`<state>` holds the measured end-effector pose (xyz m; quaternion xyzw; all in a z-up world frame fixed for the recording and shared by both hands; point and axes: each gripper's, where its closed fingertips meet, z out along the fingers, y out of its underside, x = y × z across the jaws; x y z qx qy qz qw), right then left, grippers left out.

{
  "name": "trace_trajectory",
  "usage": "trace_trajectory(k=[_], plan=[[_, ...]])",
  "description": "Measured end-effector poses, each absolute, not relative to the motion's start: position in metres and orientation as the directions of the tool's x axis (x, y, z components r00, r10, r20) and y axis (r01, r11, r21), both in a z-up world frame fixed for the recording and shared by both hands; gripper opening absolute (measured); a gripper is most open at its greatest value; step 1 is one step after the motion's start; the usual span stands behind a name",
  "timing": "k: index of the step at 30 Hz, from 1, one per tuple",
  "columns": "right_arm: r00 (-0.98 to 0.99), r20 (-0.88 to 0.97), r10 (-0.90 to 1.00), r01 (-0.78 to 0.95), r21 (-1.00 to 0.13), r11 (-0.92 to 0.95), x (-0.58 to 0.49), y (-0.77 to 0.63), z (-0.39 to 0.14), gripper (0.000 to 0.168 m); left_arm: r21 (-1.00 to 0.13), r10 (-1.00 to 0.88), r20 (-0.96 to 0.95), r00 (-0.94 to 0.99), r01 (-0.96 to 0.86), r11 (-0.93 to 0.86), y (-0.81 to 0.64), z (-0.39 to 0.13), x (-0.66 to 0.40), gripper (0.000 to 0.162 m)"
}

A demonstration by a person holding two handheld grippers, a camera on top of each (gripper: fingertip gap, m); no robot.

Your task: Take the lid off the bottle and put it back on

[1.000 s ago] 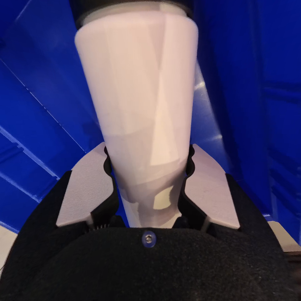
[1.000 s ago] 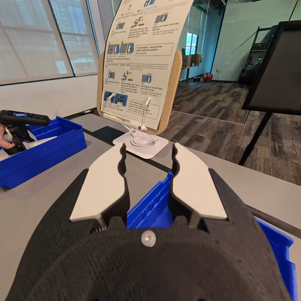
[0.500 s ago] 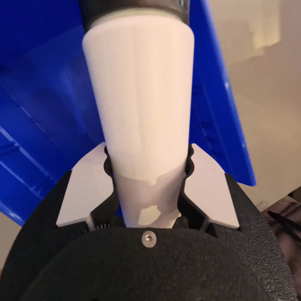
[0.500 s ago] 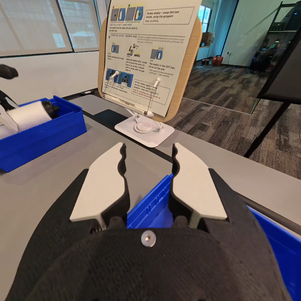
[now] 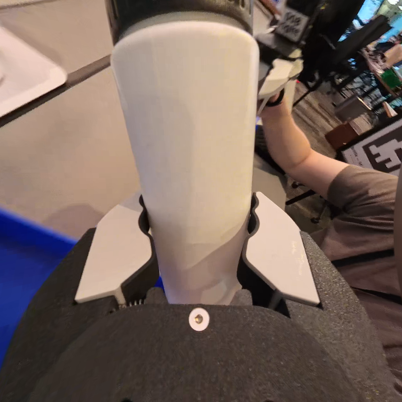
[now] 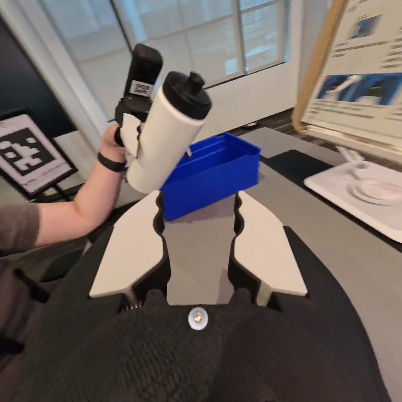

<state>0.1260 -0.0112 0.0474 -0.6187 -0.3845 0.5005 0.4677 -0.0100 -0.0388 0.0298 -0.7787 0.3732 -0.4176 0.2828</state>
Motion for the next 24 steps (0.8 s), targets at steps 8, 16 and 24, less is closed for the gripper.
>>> trace_trajectory(k=[8, 16, 24], plan=[[0.085, -0.352, 0.932, -0.123, -0.932, -0.341, 0.094, -0.038, 0.058, 0.088, -0.829, -0.907, 0.37, 0.2, -0.369, -0.42, -0.065, 0.031, 0.065, 0.09], [0.001, -0.399, 0.917, -0.167, -0.904, -0.393, 0.093, -0.045, 0.063, 0.088, -0.877, -0.944, 0.283, 0.168, -0.353, -0.325, -0.07, 0.025, 0.094, 0.09], [0.148, -0.332, 0.932, -0.093, -0.943, -0.321, 0.094, -0.03, 0.046, 0.08, -0.925, -0.944, 0.163, 0.285, -0.289, -0.247, -0.045, 0.0, 0.114, 0.091]])
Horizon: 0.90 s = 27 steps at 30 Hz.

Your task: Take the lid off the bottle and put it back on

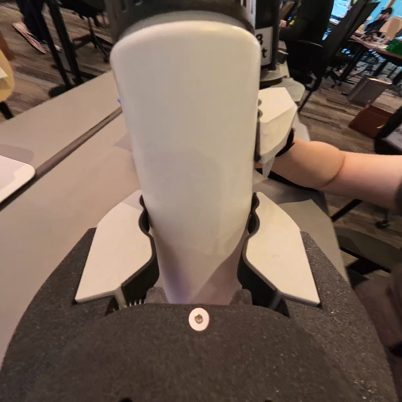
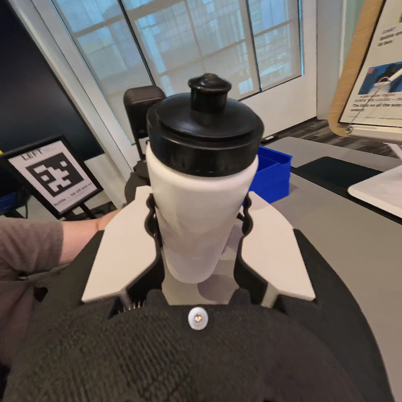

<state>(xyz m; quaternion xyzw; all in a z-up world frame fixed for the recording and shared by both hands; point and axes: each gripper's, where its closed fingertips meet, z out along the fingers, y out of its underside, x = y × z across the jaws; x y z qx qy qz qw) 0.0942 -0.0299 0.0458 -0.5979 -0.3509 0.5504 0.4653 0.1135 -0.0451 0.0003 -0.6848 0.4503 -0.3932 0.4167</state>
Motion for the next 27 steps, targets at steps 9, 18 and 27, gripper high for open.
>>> trace_trajectory(k=[9, 18, 27], plan=[[0.229, -0.108, 0.967, 0.054, -0.991, -0.124, 0.094, -0.022, 0.023, 0.077, -0.952, -0.901, 0.032, 0.432, -0.26, -0.159, -0.02, -0.032, 0.121, 0.091], [0.303, -0.077, 0.95, 0.012, -0.996, -0.085, 0.089, -0.009, 0.006, 0.077, -0.991, -0.831, -0.081, 0.551, -0.136, 0.006, -0.002, -0.025, 0.106, 0.104], [0.323, -0.022, 0.946, 0.057, -0.997, -0.042, 0.083, -0.003, -0.014, 0.077, -0.973, -0.811, -0.138, 0.568, -0.23, 0.004, 0.009, -0.048, 0.114, 0.096]])
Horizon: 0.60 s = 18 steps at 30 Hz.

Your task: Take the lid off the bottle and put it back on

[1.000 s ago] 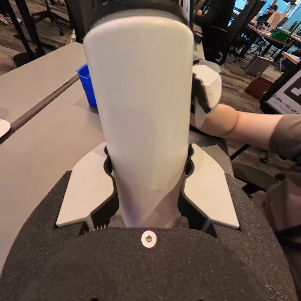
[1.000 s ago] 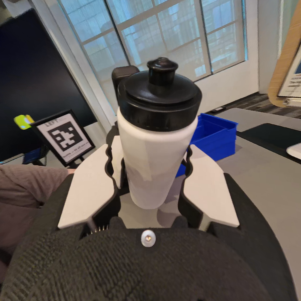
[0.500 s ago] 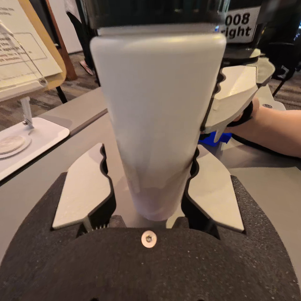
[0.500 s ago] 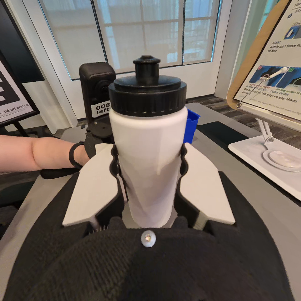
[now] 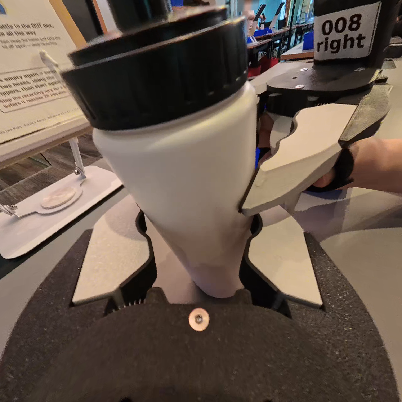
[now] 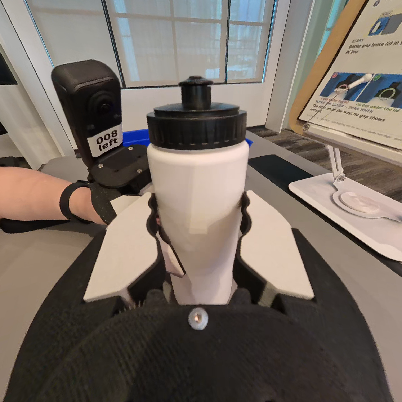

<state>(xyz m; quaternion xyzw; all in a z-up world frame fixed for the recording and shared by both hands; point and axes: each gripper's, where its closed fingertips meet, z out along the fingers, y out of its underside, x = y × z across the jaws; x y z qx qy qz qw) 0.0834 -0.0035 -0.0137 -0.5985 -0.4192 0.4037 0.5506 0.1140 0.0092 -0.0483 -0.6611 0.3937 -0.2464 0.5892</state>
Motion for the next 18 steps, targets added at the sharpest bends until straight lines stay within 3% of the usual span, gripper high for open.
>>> trace_trajectory(k=[18], plan=[[0.342, -0.035, 0.939, 0.074, -0.995, -0.065, 0.091, -0.004, -0.016, 0.076, -0.979, -0.831, -0.087, 0.549, -0.2, -0.03, 0.01, -0.063, 0.125, 0.098]])
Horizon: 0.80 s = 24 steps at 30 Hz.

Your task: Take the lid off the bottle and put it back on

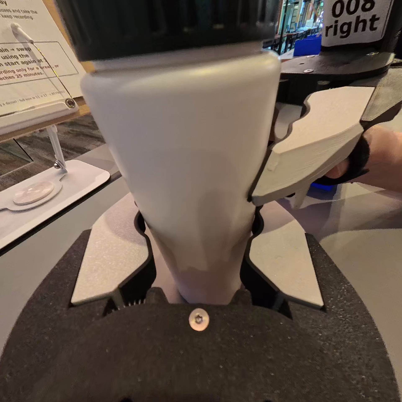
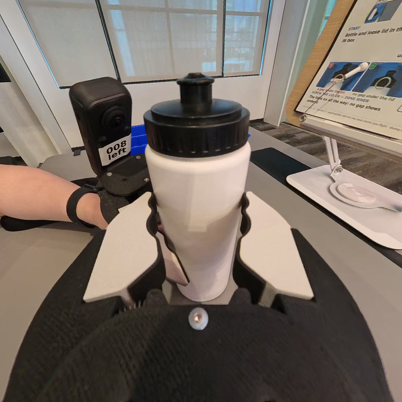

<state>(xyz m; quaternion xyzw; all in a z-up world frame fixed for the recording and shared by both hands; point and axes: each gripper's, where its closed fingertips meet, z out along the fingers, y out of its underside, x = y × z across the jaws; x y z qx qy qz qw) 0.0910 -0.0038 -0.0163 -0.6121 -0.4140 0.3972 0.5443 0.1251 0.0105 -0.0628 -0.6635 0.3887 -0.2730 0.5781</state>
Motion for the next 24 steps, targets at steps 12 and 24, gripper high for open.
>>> trace_trajectory(k=[12, 24], plan=[[0.358, -0.104, 0.928, -0.07, -0.994, -0.084, 0.105, -0.008, 0.04, 0.089, -0.984, -0.841, -0.015, 0.541, -0.159, -0.085, 0.009, -0.065, 0.129, 0.095], [0.427, 0.016, 0.904, 0.133, -0.99, -0.045, 0.099, -0.001, 0.012, 0.079, -0.986, -0.847, -0.019, 0.531, -0.149, -0.071, 0.003, -0.064, 0.125, 0.085]])
